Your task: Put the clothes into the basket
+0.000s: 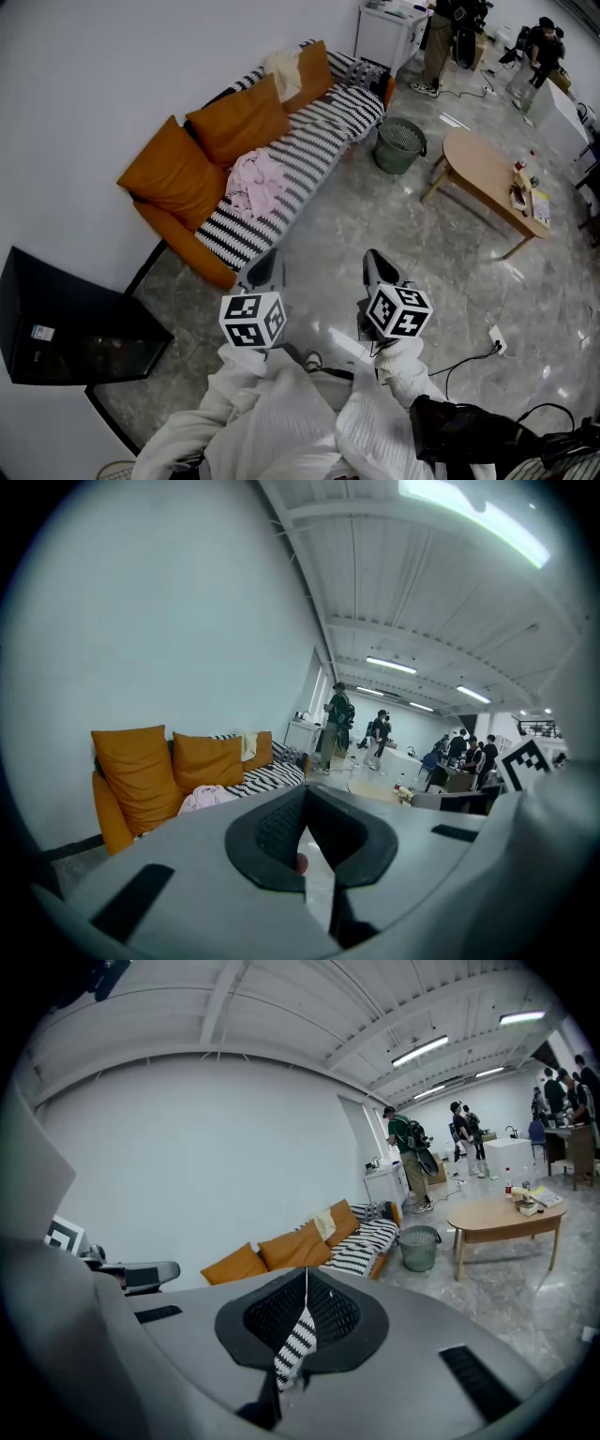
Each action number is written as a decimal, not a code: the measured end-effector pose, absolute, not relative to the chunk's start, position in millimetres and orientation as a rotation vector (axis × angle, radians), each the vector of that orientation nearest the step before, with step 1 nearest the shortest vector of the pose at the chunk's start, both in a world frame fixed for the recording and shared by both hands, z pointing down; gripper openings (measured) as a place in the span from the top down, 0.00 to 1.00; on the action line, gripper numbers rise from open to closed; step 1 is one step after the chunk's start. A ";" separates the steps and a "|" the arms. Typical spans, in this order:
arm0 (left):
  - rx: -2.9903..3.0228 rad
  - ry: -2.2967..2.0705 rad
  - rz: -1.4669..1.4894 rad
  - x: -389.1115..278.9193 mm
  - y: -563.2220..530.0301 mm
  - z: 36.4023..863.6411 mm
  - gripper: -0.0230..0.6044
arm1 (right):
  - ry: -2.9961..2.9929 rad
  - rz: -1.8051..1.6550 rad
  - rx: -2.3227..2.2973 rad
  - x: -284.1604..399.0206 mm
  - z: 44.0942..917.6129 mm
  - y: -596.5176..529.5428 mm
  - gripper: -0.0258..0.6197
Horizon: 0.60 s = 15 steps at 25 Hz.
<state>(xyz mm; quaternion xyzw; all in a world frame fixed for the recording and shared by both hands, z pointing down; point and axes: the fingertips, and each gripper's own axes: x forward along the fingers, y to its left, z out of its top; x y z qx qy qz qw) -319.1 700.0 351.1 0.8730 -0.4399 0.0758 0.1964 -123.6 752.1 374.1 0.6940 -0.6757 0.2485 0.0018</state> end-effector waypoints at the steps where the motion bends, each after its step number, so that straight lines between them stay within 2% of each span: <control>1: 2.446 -1.227 0.223 -315.2 698.9 353.2 0.95 | -2.114 0.787 2.185 -119.5 375.8 750.9 0.92; 15: 2.446 -1.214 0.232 -279.0 623.3 368.9 0.95 | -2.088 0.825 2.204 -87.5 396.0 680.3 0.92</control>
